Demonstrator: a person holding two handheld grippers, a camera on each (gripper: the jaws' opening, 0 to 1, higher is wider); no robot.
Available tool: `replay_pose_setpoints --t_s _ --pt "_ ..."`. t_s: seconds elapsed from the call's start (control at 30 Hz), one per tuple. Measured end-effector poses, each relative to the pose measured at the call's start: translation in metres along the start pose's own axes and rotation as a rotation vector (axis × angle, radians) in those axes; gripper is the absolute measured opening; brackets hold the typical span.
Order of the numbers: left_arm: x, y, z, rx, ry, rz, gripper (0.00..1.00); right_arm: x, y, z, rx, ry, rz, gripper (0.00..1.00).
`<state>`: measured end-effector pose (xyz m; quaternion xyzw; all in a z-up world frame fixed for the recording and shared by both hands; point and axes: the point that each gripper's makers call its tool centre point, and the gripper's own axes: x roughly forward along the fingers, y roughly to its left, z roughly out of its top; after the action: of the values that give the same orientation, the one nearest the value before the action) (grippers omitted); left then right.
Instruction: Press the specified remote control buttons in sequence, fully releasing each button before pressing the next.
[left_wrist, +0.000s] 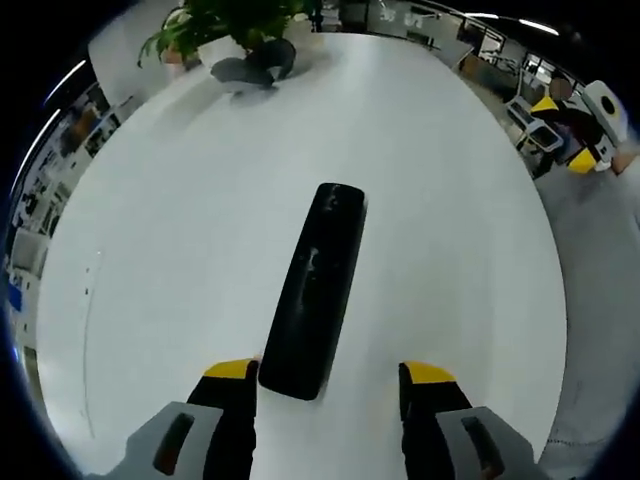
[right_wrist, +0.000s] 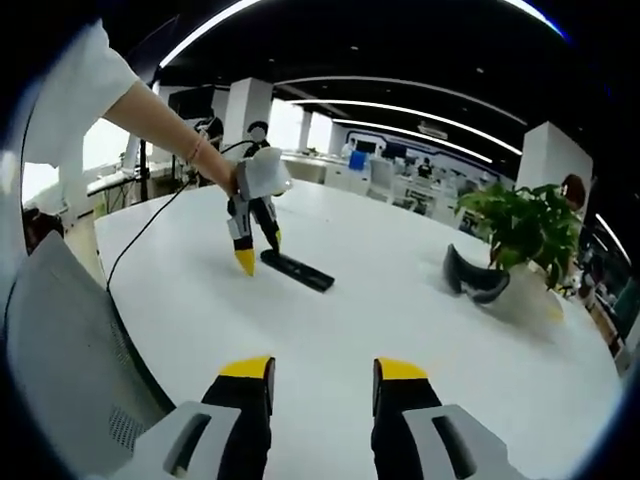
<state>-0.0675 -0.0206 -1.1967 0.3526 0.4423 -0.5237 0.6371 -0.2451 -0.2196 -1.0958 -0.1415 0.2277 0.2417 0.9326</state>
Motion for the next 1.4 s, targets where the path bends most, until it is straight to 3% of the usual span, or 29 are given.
replay_pose_setpoints --t_s 0.1,0.17,0.2,0.23,0.27,0.63,1.0,1.4 --pt "0.000 0.000 0.000 0.003 -0.006 0.000 0.56 0.000 0.000 0.000 0.000 0.001 0.000 0.36" --pt "-0.002 0.000 0.000 0.009 -0.012 0.003 0.43 0.000 0.000 0.000 0.000 -0.001 0.000 0.35" --pt "-0.003 0.000 -0.002 0.029 -0.006 0.005 0.27 0.000 0.000 0.000 0.001 -0.002 0.001 0.35" --pt "-0.004 0.002 -0.005 0.063 0.013 0.013 0.26 0.000 0.000 0.000 0.000 -0.001 0.002 0.35" --pt "-0.002 -0.002 -0.004 0.049 -0.006 0.004 0.24 0.000 0.000 0.000 0.000 -0.001 0.002 0.35" --pt "-0.003 -0.010 -0.003 0.003 -0.052 0.014 0.24 0.000 0.001 -0.001 -0.010 0.005 0.005 0.33" --pt "-0.004 -0.042 -0.005 0.094 -0.057 -0.021 0.24 0.000 0.003 0.000 -0.011 0.003 0.015 0.30" --pt "-0.004 -0.068 -0.006 0.112 -0.065 -0.019 0.24 0.000 0.003 0.001 -0.014 -0.003 0.016 0.28"
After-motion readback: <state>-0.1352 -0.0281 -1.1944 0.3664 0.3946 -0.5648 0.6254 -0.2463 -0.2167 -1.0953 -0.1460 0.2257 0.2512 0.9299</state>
